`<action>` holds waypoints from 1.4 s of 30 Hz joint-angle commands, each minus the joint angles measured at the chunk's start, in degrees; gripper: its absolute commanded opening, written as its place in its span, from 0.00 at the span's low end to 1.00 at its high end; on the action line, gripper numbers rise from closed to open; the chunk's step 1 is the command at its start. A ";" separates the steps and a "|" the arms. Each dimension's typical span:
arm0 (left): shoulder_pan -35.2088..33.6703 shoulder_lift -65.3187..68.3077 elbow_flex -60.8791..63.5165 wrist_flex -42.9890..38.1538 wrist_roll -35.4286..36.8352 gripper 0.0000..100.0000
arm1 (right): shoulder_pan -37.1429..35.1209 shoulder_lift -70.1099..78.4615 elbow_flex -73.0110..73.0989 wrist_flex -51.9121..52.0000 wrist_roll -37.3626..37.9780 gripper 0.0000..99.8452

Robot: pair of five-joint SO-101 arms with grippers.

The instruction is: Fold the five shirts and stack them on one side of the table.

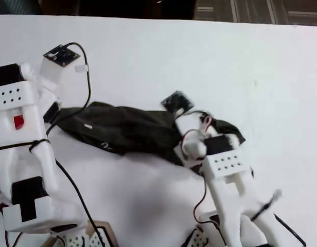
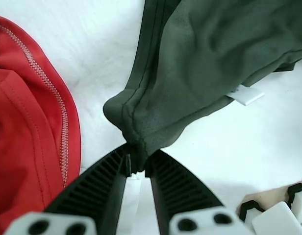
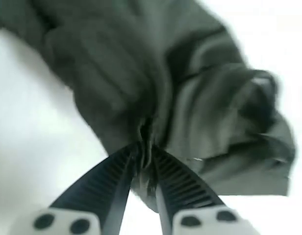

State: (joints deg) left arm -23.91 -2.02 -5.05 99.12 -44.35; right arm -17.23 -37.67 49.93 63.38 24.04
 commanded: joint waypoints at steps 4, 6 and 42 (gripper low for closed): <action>0.18 -0.79 -0.84 0.00 0.44 0.03 | 6.46 -10.07 -14.68 7.78 1.49 0.02; 0.18 -0.88 -1.80 1.49 0.44 0.03 | 8.13 -11.38 -16.53 7.69 4.75 0.02; -0.18 -47.38 -3.03 -7.38 0.53 0.03 | 17.45 -11.91 -65.85 9.27 7.91 0.02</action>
State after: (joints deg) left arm -24.35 -49.32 -9.45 93.32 -44.62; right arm -0.35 -48.84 -14.15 72.44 31.52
